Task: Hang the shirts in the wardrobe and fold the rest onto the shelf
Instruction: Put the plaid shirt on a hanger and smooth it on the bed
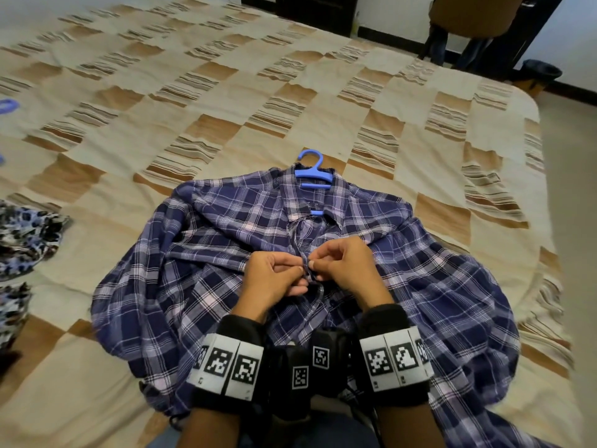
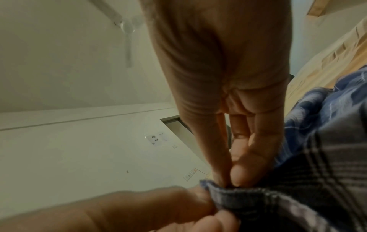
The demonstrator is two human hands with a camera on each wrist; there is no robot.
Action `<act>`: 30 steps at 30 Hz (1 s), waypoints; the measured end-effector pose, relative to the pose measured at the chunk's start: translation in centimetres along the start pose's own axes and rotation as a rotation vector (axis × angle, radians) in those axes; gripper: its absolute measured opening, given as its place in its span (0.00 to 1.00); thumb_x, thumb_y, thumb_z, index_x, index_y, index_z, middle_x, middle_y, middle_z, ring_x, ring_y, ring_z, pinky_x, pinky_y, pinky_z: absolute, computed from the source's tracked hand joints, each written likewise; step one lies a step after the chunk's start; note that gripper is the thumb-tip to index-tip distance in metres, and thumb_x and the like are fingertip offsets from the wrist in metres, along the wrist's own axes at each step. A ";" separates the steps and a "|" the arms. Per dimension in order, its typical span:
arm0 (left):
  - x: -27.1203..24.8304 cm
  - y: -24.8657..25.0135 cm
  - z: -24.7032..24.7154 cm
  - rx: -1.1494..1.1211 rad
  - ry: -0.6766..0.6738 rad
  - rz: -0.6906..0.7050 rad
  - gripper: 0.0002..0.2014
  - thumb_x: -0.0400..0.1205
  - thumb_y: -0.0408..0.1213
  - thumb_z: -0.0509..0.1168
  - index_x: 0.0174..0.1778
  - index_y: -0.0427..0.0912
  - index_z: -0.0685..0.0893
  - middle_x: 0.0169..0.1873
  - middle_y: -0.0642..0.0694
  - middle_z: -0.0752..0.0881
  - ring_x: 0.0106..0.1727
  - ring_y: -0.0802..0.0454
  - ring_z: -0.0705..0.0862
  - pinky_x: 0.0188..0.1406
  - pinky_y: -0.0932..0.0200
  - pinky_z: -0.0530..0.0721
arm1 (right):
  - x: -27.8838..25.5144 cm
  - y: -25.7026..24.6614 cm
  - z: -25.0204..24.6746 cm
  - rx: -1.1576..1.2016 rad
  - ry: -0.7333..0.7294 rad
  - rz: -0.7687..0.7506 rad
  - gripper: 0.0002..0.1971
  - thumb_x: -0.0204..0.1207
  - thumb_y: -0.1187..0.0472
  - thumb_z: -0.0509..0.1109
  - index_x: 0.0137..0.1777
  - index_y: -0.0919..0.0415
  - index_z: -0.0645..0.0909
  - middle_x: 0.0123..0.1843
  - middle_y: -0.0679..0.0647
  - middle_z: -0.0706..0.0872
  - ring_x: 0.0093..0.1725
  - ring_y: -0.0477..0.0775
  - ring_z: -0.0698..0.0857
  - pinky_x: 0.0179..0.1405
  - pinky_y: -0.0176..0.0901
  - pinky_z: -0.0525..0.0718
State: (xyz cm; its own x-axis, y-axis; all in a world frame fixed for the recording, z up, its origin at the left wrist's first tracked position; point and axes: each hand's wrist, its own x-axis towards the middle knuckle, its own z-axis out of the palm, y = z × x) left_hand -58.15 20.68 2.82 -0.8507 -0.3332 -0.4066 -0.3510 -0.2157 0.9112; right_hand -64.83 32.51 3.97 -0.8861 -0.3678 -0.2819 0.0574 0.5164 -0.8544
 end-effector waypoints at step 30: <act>0.3 -0.2 0.2 -0.041 -0.006 0.147 0.04 0.78 0.27 0.68 0.38 0.37 0.85 0.27 0.42 0.84 0.25 0.60 0.83 0.29 0.67 0.87 | 0.7 0.6 -0.3 0.207 -0.035 -0.125 0.11 0.75 0.75 0.69 0.43 0.58 0.75 0.30 0.51 0.79 0.28 0.44 0.77 0.43 0.50 0.82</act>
State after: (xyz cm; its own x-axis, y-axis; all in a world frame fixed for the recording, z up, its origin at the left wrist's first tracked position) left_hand -58.44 20.80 2.49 -0.8941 -0.3585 -0.2685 -0.2064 -0.2024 0.9573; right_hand -65.55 32.83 3.38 -0.8758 -0.4478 -0.1802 0.0444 0.2971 -0.9538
